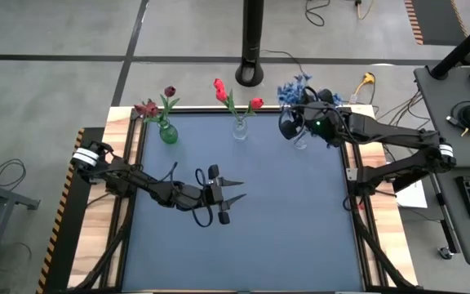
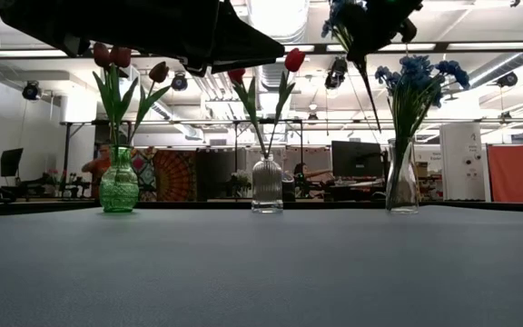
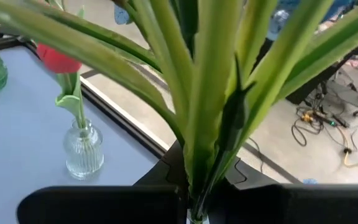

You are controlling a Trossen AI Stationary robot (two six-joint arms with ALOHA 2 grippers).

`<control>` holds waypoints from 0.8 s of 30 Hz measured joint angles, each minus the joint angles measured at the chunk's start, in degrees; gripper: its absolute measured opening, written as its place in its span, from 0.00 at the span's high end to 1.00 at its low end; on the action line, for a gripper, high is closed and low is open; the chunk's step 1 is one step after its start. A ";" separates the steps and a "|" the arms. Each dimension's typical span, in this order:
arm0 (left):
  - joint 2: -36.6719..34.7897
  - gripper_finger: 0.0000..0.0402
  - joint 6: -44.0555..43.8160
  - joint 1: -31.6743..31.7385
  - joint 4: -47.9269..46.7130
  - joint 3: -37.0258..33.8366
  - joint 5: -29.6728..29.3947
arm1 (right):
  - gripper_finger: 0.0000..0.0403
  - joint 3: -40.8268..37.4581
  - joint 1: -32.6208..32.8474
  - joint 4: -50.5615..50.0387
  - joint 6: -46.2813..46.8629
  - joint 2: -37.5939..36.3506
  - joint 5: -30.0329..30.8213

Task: Sort flowers into vase by color
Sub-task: Put the blue flowers into the right transparent vase

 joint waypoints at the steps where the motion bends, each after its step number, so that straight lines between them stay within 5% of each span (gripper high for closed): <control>1: 0.00 0.61 0.00 0.00 0.00 0.00 0.00 | 0.95 0.73 0.09 -1.61 0.87 0.01 0.04; 24: 0.00 0.61 -0.02 0.02 0.00 0.00 0.00 | 0.95 -2.18 0.05 -4.06 3.34 0.05 4.63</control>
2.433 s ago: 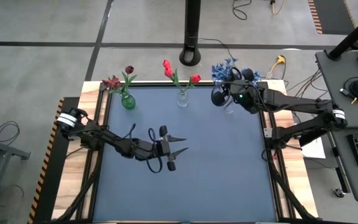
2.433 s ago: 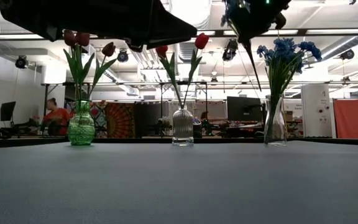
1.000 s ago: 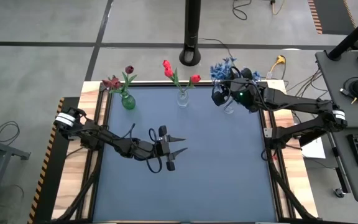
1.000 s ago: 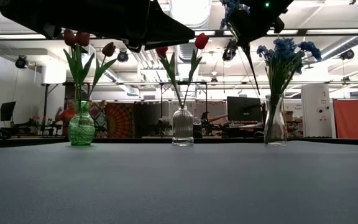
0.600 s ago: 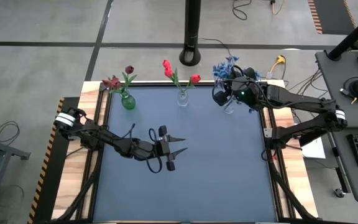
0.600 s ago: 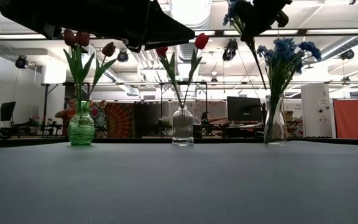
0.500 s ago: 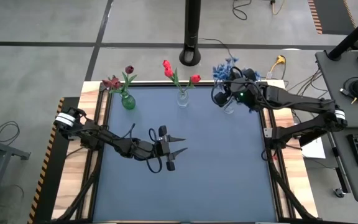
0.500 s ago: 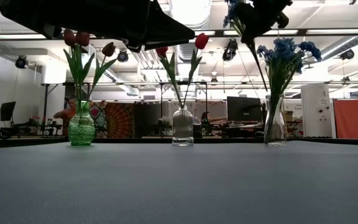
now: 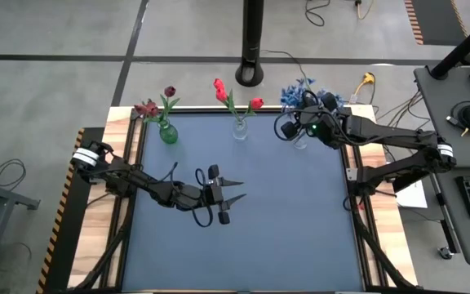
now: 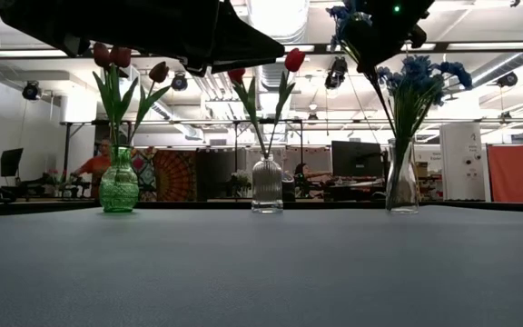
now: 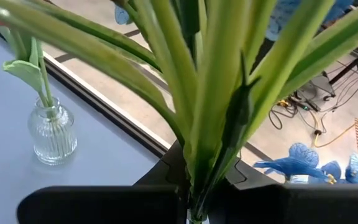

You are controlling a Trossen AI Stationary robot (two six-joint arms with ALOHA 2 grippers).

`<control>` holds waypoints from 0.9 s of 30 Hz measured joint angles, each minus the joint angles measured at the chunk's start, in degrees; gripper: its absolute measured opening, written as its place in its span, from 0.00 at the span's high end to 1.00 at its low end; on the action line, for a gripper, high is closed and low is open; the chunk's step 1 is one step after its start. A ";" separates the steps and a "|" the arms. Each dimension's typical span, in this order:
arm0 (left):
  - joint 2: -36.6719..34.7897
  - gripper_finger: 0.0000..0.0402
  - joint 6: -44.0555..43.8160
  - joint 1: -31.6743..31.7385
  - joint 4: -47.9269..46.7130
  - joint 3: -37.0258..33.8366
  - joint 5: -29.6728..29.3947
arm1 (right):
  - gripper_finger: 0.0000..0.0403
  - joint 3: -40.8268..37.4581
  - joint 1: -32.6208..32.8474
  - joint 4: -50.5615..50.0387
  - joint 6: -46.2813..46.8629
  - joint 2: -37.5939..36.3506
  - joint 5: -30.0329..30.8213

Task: Sort flowers into vase by color
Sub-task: Put the blue flowers into the right transparent vase

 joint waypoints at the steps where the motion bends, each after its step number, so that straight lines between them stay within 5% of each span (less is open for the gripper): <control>1: 0.00 0.61 0.00 0.00 0.00 0.00 0.00 | 0.95 0.00 0.00 0.07 0.04 0.00 0.00; 16: 0.00 0.61 -0.01 0.00 -0.09 0.00 0.00 | 0.95 -2.80 0.00 3.47 1.05 0.07 0.04; 27: 0.00 0.61 -0.02 0.00 -0.50 0.00 -1.42 | 0.79 -2.82 0.00 3.46 1.03 0.07 1.49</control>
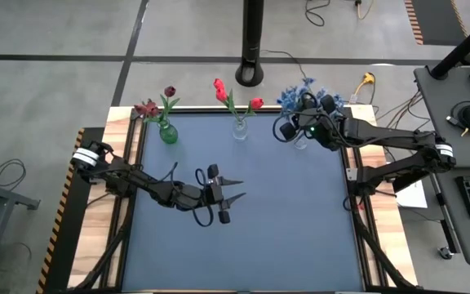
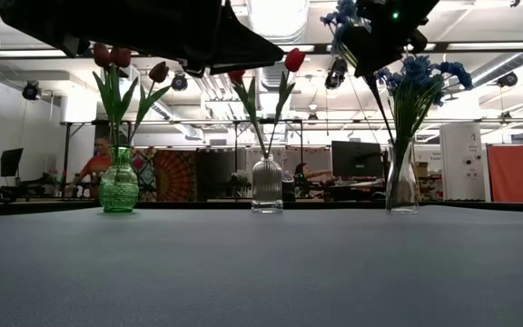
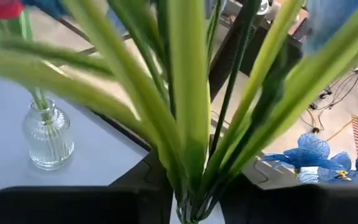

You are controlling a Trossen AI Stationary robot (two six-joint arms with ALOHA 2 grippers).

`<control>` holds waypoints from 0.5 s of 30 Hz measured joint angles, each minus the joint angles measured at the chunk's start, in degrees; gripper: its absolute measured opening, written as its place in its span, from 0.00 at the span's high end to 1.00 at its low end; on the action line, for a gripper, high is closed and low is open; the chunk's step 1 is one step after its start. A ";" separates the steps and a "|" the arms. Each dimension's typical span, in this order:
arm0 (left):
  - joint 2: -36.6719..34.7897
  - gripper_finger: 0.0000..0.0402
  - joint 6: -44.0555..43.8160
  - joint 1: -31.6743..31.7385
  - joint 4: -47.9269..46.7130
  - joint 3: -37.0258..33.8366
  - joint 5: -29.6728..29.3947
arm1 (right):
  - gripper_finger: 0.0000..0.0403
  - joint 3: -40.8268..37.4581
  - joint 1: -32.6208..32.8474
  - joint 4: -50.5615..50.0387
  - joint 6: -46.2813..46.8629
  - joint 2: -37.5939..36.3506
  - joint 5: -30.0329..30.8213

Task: Sort flowers into vase by color
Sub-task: Put the blue flowers into the right transparent vase

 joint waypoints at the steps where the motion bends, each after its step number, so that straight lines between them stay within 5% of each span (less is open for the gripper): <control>1: 0.00 0.61 0.00 0.00 0.00 0.00 0.00 | 0.77 0.00 0.00 0.00 0.01 0.00 0.02; 15: 0.00 0.61 0.00 0.02 0.00 0.00 -0.04 | 0.55 1.47 0.13 -1.95 0.38 -0.23 -0.04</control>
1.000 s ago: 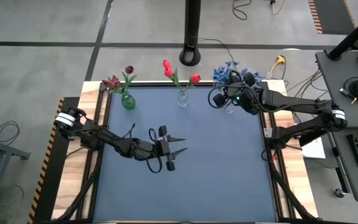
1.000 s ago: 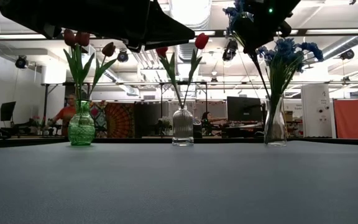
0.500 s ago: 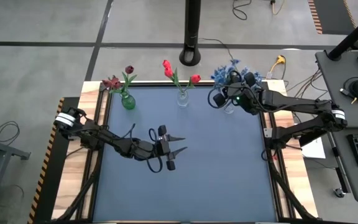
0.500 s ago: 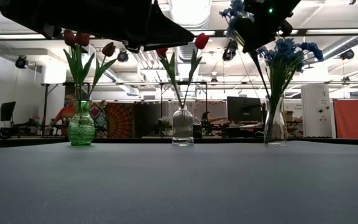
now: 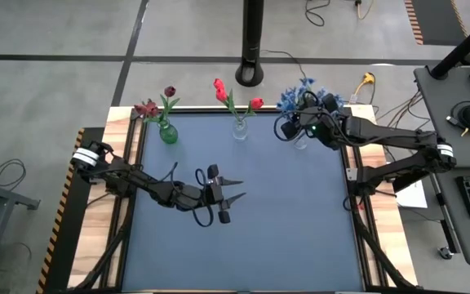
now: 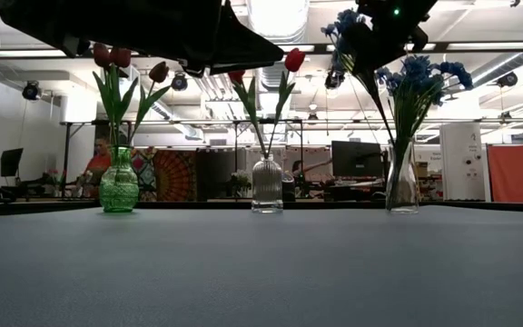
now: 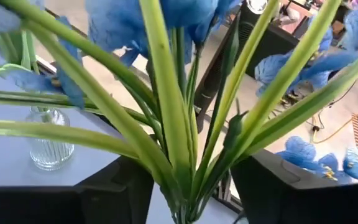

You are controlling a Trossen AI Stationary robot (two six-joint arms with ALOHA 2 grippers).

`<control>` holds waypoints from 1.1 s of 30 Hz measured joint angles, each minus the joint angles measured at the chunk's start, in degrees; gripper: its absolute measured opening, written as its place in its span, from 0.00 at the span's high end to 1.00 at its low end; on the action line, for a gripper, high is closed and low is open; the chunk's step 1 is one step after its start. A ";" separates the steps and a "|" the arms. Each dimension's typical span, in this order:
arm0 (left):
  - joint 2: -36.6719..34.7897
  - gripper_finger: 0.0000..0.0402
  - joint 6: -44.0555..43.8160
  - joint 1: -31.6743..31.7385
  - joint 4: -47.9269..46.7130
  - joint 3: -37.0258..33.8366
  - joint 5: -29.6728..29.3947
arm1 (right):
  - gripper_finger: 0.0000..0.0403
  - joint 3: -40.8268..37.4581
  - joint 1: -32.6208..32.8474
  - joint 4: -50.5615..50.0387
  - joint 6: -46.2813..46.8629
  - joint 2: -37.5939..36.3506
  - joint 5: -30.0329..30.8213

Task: Sort flowers into vase by color
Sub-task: Put the blue flowers into the right transparent vase, then return to Home Position

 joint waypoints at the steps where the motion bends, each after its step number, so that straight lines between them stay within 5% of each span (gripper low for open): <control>1: 0.00 0.61 0.00 0.00 0.00 0.00 -0.02 | 0.53 0.49 0.02 -0.94 0.49 -0.01 -0.03; 15: 0.00 0.61 -0.44 -0.01 -0.02 0.00 -0.04 | 0.40 7.42 0.05 -14.61 7.63 -0.03 -6.19; 33: -0.07 0.61 -0.99 -0.08 -0.08 0.00 -0.02 | 0.41 19.37 0.92 -31.11 13.63 -0.07 -9.66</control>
